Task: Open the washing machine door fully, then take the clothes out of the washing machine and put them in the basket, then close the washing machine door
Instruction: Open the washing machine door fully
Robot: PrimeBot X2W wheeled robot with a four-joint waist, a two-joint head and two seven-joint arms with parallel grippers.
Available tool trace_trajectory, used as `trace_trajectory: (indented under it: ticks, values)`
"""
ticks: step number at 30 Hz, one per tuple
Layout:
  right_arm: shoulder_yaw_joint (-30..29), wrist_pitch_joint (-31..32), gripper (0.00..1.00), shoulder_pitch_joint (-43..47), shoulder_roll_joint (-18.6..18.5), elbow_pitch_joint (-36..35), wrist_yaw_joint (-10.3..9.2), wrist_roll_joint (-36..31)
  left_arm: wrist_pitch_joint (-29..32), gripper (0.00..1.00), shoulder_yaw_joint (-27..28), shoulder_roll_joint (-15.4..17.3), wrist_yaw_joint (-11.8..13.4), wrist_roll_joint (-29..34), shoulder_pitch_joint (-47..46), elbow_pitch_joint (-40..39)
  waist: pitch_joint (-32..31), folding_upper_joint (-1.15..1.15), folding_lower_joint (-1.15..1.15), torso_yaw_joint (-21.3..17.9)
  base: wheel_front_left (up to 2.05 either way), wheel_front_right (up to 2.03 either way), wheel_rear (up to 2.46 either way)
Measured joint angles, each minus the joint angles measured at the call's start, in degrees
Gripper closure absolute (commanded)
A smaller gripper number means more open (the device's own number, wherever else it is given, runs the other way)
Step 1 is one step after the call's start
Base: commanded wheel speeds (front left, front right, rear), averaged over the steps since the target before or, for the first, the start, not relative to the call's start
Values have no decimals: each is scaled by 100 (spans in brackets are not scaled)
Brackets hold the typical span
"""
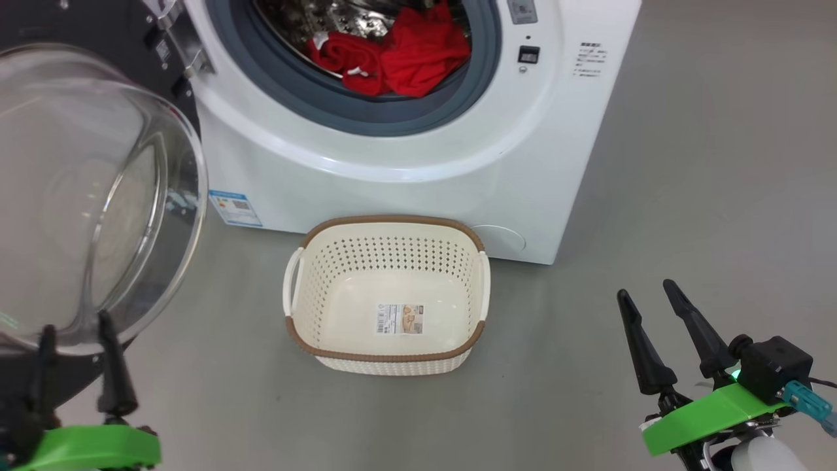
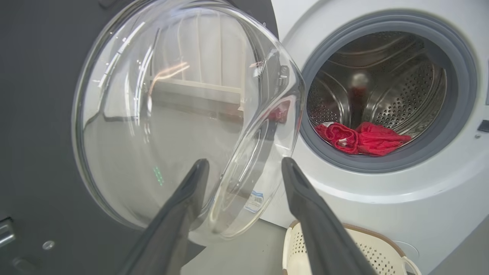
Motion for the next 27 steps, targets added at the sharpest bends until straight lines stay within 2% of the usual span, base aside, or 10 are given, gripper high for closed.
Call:
trace_trajectory:
  ticks: [10, 27]
  values:
    - [-214, -14, 0, 161, 11, -8, 0, 0, 3, 0, -1012, 264, 0, -411, 407, -363, -62, 0, 0, -387, 0, 0, 0]
    - [-528, -15, 0, 206, 67, -48, 0, 7, 3, 0, -1785, 313, 0, -754, 648, -627, -16, 0, 0, -1224, 0, 0, 0]
